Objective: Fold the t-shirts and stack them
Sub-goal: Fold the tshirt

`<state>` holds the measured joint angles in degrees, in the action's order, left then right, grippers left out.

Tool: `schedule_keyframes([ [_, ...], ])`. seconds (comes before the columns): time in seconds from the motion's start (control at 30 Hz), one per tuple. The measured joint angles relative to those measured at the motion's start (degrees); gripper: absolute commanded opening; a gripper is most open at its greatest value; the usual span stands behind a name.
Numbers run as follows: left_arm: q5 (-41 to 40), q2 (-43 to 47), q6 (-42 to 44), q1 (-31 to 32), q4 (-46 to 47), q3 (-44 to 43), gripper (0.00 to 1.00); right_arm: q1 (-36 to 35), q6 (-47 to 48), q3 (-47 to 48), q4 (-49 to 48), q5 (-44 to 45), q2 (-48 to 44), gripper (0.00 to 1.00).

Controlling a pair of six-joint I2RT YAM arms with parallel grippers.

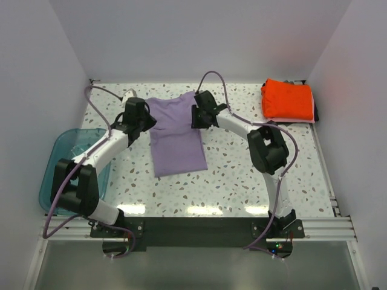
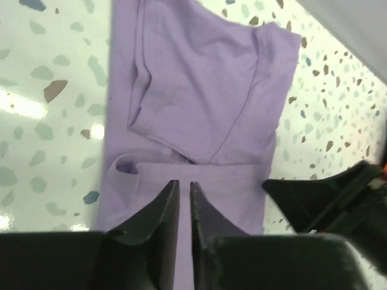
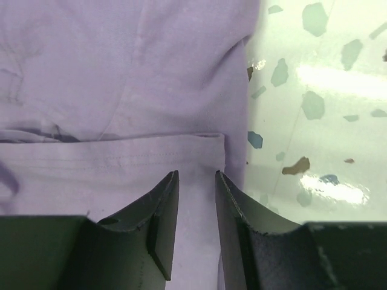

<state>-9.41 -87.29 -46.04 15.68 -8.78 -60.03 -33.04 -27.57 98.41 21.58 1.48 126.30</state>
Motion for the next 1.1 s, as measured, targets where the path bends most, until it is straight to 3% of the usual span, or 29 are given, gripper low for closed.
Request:
schedule_keyframes([
  [0.07,-0.6,2.1,-0.7,0.4,-0.5,3.0,0.04,0.0,0.0,-1.0,-0.1,0.4,-2.2,0.35],
  [0.17,-0.9,2.1,-1.4,1.1,-0.7,6.3,0.0,-0.2,0.0,-2.5,-0.7,0.3,-5.7,0.35],
  [0.4,0.2,-5.6,-1.5,1.4,0.7,6.8,0.0,-1.4,-0.2,-2.4,-2.8,-1.7,-5.4,0.29],
  [0.73,-0.6,-19.1,-2.7,-0.1,1.5,-1.6,0.0,1.1,-1.8,0.4,-2.6,-4.4,3.1,0.27],
  [0.87,-0.9,-19.4,-4.2,-0.2,2.0,-1.8,0.09,3.5,-2.8,-0.7,-4.1,-6.4,3.0,0.26],
  [1.1,-0.8,-19.3,-5.4,-0.2,3.7,-0.9,0.1,3.9,-3.5,-6.4,-9.0,-7.2,0.5,0.25],
])
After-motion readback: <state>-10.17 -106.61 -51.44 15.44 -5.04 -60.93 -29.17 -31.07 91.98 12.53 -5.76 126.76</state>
